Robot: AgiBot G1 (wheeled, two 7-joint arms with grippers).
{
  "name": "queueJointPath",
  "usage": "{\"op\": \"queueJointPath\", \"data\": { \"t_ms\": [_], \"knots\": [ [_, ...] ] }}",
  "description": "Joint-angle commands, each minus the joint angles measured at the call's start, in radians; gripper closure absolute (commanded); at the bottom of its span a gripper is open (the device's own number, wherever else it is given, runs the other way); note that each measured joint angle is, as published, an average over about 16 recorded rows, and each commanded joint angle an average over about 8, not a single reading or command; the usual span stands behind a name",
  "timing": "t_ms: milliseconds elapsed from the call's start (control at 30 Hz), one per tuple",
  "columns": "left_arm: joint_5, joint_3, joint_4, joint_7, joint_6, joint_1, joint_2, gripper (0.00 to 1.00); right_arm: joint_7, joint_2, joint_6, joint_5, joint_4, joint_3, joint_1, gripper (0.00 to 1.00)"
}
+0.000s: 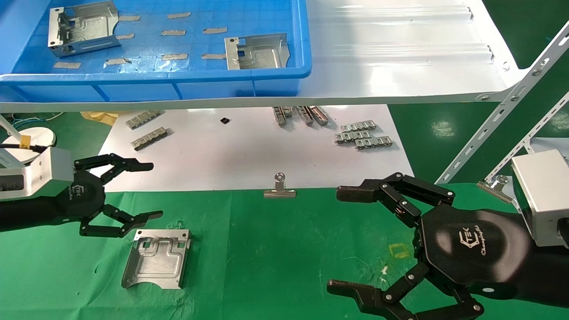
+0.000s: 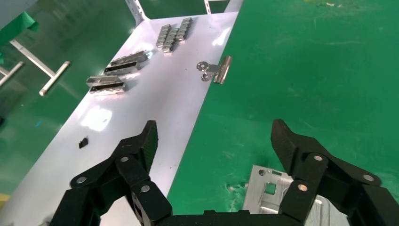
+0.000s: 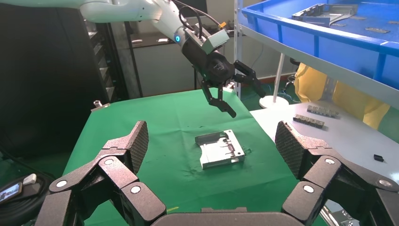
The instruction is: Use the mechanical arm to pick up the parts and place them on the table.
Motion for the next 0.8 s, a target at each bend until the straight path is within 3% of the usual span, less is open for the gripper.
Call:
{"op": "queueJointPath", "data": {
  "t_ms": [33,800],
  "knots": [
    [0.009,0.005,0.004,0.011,0.000,-0.006,0.002,0.00,0.000,0.000,0.000,0.000,0.000,0.000,0.000,0.00],
    [-0.037,-0.224,-0.372,-0.257,-0.036,0.202,-0.050,0.00,0.000,0.000,0.000,0.000,0.000,0.000,0.000,0.00]
  ]
}}
